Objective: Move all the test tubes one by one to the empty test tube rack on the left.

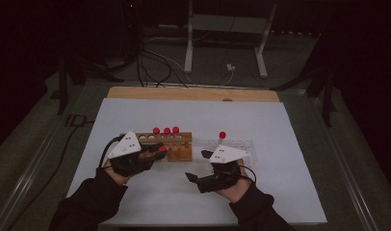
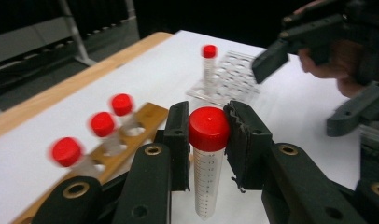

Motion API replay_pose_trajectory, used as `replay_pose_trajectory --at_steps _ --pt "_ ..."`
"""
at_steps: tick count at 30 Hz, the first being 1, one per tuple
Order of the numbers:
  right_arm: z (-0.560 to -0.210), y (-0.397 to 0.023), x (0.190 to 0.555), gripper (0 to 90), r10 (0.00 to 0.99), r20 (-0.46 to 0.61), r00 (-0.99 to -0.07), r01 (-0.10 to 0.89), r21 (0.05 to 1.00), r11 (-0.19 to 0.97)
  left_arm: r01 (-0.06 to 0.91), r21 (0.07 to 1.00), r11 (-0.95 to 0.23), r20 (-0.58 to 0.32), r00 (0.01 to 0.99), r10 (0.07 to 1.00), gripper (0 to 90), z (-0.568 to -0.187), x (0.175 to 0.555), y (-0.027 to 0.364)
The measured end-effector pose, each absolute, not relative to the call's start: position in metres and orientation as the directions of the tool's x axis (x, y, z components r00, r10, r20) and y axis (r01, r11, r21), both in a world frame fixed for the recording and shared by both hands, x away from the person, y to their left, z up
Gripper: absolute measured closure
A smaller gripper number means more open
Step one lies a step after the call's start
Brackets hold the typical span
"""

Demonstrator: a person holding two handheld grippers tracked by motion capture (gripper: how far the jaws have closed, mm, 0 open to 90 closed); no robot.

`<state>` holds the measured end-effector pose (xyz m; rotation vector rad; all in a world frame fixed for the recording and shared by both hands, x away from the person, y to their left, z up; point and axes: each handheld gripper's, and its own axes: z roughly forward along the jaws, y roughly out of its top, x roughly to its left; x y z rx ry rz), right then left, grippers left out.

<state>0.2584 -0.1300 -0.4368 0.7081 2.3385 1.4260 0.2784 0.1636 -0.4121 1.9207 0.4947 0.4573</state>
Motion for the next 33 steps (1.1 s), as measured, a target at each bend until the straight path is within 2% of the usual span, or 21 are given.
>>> replay_pose_trajectory --at_steps 4,9,22,33 --pt "-0.436 -0.132 0.259 2.5 0.552 0.006 -0.834 0.253 0.893 0.372 0.13 0.928 -0.35 0.101 0.816 0.57 71.9 -0.403 0.283 0.175" --pt "-0.434 -0.135 0.26 0.0 0.542 0.012 -0.841 0.248 0.897 0.365 0.134 0.929 -0.346 0.113 0.785 0.61 71.9 -0.396 0.29 0.186" --pt "-0.432 -0.139 0.26 0.0 0.545 0.018 -0.838 0.241 0.908 0.342 0.132 0.946 -0.297 0.116 0.716 0.688 71.9 -0.386 0.313 0.198" --pt "-0.432 -0.14 0.261 0.0 0.543 0.017 -0.84 0.24 0.908 0.343 0.143 0.957 -0.252 0.095 0.665 0.741 71.9 -0.396 0.334 0.2"
